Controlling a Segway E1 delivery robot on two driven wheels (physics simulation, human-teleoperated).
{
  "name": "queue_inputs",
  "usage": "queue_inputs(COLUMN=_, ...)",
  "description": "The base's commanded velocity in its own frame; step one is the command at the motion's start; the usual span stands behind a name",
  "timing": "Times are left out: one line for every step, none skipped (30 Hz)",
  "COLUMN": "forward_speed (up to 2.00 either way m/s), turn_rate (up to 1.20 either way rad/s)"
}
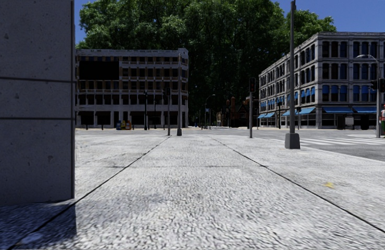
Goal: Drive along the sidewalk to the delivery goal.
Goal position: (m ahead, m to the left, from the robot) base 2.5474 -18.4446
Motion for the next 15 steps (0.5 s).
queue_inputs(forward_speed=2.0, turn_rate=0.0)
queue_inputs(forward_speed=2.0, turn_rate=0.0)
queue_inputs(forward_speed=2.0, turn_rate=0.0)
queue_inputs(forward_speed=2.0, turn_rate=0.0)
queue_inputs(forward_speed=2.0, turn_rate=0.0)
queue_inputs(forward_speed=2.0, turn_rate=0.0)
queue_inputs(forward_speed=2.0, turn_rate=0.0)
queue_inputs(forward_speed=2.0, turn_rate=0.0)
queue_inputs(forward_speed=2.0, turn_rate=0.0)
queue_inputs(forward_speed=2.0, turn_rate=0.0)
queue_inputs(forward_speed=2.0, turn_rate=0.0)
queue_inputs(forward_speed=2.0, turn_rate=0.0)
queue_inputs(forward_speed=2.0, turn_rate=0.0)
queue_inputs(forward_speed=2.0, turn_rate=0.0)
queue_inputs(forward_speed=2.0, turn_rate=0.0)
